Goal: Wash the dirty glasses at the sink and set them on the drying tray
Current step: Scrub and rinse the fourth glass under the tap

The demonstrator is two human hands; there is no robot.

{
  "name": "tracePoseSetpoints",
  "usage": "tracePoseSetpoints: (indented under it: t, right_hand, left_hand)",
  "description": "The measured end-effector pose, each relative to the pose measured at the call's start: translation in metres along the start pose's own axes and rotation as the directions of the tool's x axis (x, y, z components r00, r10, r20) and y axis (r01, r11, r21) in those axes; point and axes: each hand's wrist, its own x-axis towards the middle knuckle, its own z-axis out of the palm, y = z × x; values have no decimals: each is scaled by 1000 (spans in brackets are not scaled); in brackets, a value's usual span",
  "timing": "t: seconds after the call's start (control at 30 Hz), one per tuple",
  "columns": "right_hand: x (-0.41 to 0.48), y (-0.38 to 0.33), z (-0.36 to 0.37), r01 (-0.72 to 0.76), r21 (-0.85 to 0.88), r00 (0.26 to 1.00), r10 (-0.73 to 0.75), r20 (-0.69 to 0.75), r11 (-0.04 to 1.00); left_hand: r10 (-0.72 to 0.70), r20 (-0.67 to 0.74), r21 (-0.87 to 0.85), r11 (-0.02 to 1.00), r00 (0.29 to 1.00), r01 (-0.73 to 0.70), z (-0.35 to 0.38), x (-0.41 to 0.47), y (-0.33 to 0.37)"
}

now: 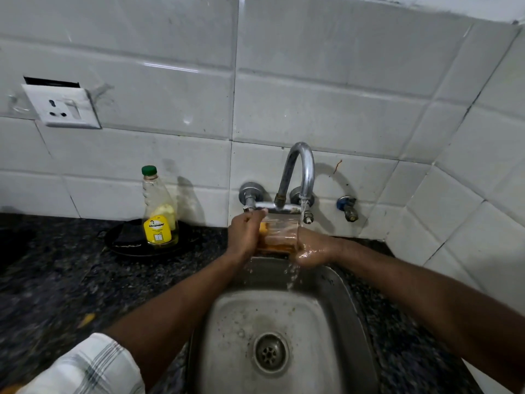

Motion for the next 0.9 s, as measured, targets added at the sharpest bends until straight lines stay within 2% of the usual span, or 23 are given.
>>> tracePoseSetpoints:
  t: [0.03,0.07,0.1,0.17,0.2,0.23,0.27,0.33,0.37,0.4,0.43,0.5,0.53,0.57,0.6,0.63,0.7,0.73,0.77,0.8,0.83,0.87,0.9]
  right_hand:
    - [2,-2,0,-8,24,1000,9,-12,1000]
    - [4,-2,0,27,-8,999,-27,-22,1000]
    - [3,-2,-1,52,-9,999,-52,-16,999]
    - [5,-1,-1,75,-127,997,-74,7,989]
    - [5,-1,-1,103,-181,995,-104,5,978]
    - [4,-3,-2,110,-169,994,-111,0,980]
    - [2,-6,-3,106,-118,994,-106,2,987]
    - [-1,-10,-8,78,66,995,-82,49,995]
    - [-3,-10,-9,77,111,996,-83,46,991]
    - [-4,-10,-9,95,107,993,-101,57,990]
    - [-4,-10,-7,105,68,992,-110,69,992]
    - [-2,-5,-5,134,-135,989,-124,85,982]
    - [-1,-3,-5,159,-250,986,-141,88,955]
    - [-1,-1,-4,163,-306,986,-146,78,938]
    - [0,-2,-5,158,-301,987,-147,59,941]
    - [0,-3,-8,159,-235,987,-155,37,959]
    - [-5,-11,-14,153,-130,987,-157,-19,980]
    - [-7,-13,-15,166,-129,986,-169,-12,978]
    - [-7,-11,-14,185,-154,982,-189,-13,971]
    - [-6,-14,-15,187,-217,981,-194,-7,958]
    - [-5,-12,-14,204,-292,977,-212,4,934]
    - [-3,-8,-13,193,-339,979,-205,2,921]
    - [-3,-8,-12,186,-336,980,-198,-1,923]
  left_hand:
    - [162,-28,20,987,986,-161,-1,-4,-2]
    - [239,-57,43,971,969,-236,-1,-5,-5]
    - [206,-69,53,978,976,-202,-1,-3,-6]
    - [-119,-17,33,992,993,120,1,1,0]
    - [-304,54,36,953,951,302,1,1,4]
    - [-391,89,33,920,916,390,0,-1,6]
    - [-367,78,16,930,927,367,0,-1,4]
    - [-77,-31,-11,997,997,76,3,-3,-5]
    - [72,-63,26,997,995,-71,5,-9,-7]
    - [139,-75,71,988,987,-134,6,-12,-8]
    - [113,-76,108,989,991,-104,7,-9,-9]
    - [-163,-16,124,979,987,164,6,0,-5]
    - [-307,48,116,947,950,300,5,2,-1]
    - [-378,88,94,924,922,370,3,3,1]
    - [-372,82,54,928,925,368,4,5,2]
    - [-285,20,16,958,958,285,6,6,0]
    - [5,-115,-12,1000,993,-7,12,-2,-2]
    - [76,-144,0,997,987,-77,14,-6,-3]
    - [31,-145,-3,999,989,-32,13,-5,-3]
    - [-113,-111,-32,993,987,110,12,-1,-2]
    - [-319,-24,-51,947,947,317,9,0,0]
    - [-481,77,-32,874,873,485,6,-1,3]
    - [-536,126,-19,840,835,542,4,-2,3]
